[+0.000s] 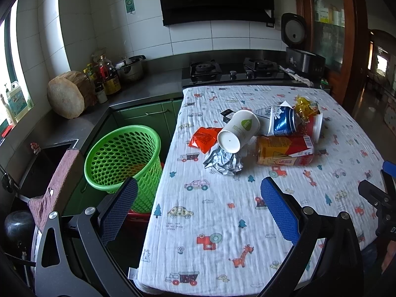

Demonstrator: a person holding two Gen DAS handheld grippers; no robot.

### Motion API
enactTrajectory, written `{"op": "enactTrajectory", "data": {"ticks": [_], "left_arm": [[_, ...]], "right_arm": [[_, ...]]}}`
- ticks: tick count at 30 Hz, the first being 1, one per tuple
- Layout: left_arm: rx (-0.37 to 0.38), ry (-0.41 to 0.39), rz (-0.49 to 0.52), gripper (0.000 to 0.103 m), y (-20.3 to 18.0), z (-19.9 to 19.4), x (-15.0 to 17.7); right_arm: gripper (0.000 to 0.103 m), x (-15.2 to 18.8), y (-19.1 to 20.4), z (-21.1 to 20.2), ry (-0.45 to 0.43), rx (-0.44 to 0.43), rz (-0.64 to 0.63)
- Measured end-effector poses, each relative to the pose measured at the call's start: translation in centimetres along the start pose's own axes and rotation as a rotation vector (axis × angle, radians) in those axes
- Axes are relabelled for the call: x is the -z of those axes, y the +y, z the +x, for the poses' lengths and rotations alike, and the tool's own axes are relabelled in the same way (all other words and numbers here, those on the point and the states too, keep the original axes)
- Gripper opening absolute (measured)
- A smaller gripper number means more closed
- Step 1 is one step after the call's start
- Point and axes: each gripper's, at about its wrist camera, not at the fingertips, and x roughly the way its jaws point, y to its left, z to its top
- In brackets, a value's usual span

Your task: Collect trash

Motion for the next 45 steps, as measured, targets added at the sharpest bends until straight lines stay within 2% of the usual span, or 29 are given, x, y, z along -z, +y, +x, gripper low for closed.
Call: {"op": "enactTrajectory", "data": {"ticks": [35,45], "left_arm": [[-0.013,0.004,0.010,0.098,0.1,1.1,-1.0],[-0.009,0.004,0.028,0.098,0.5,2.5,-2.1]], "right_arm": [[0.097,-0.8,0.4,1.5,0.006,-0.008,-0.002],[0.097,-1.6,0.1,2.4,0.008,-0.011,0.000]]}}
